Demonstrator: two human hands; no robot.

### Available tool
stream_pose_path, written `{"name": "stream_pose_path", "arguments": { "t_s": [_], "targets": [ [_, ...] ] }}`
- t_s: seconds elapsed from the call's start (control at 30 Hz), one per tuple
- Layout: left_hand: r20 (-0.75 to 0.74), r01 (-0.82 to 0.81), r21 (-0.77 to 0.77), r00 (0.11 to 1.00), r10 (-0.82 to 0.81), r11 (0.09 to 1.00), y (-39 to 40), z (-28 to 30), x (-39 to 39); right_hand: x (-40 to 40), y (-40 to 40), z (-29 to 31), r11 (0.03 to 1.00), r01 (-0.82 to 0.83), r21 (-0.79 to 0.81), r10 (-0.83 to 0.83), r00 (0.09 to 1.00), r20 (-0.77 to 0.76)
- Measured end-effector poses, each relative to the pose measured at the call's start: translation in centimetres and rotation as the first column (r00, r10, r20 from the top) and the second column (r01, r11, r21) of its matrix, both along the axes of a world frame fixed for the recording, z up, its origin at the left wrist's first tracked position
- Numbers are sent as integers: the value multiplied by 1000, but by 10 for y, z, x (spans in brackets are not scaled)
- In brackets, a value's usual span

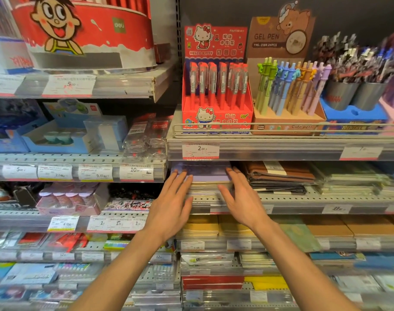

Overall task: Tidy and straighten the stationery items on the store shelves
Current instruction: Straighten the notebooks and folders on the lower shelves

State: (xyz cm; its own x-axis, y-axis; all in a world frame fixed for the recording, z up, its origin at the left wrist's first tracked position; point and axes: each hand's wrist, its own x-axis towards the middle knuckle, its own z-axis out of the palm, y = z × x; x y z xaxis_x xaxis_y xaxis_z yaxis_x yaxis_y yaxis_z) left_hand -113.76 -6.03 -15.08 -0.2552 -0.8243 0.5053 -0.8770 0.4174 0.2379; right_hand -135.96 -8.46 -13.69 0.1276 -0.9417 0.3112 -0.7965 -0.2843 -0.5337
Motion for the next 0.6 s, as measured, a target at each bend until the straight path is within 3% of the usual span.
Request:
{"name": "stream_pose_path", "arguments": {
  "t_s": [0.23, 0.33, 0.43, 0.5, 0.6],
  "targets": [
    [-336, 48, -18, 940, -51, 999, 38, -10, 3, -2, 45, -16, 993, 102, -56, -89, 978, 188],
    [-520, 50, 133, 854, 27, 990, 48, -30, 8, 1, 66, -37, 990, 135, 41, -141, 967, 214],
    [-691, 108, 317, 707, 151, 942, 48, -59, 12, 4, 85, -68, 973, 178, 148, -213, 940, 267],
    [-692, 120, 399, 690, 213, 909, 52, -76, 12, 2, 99, -87, 951, 216, 223, -275, 917, 288],
    [-587, 108, 453, 783, 204, 885, 65, -91, 6, -11, 117, -109, 921, 246, 302, -333, 900, 280]
  ]
}}
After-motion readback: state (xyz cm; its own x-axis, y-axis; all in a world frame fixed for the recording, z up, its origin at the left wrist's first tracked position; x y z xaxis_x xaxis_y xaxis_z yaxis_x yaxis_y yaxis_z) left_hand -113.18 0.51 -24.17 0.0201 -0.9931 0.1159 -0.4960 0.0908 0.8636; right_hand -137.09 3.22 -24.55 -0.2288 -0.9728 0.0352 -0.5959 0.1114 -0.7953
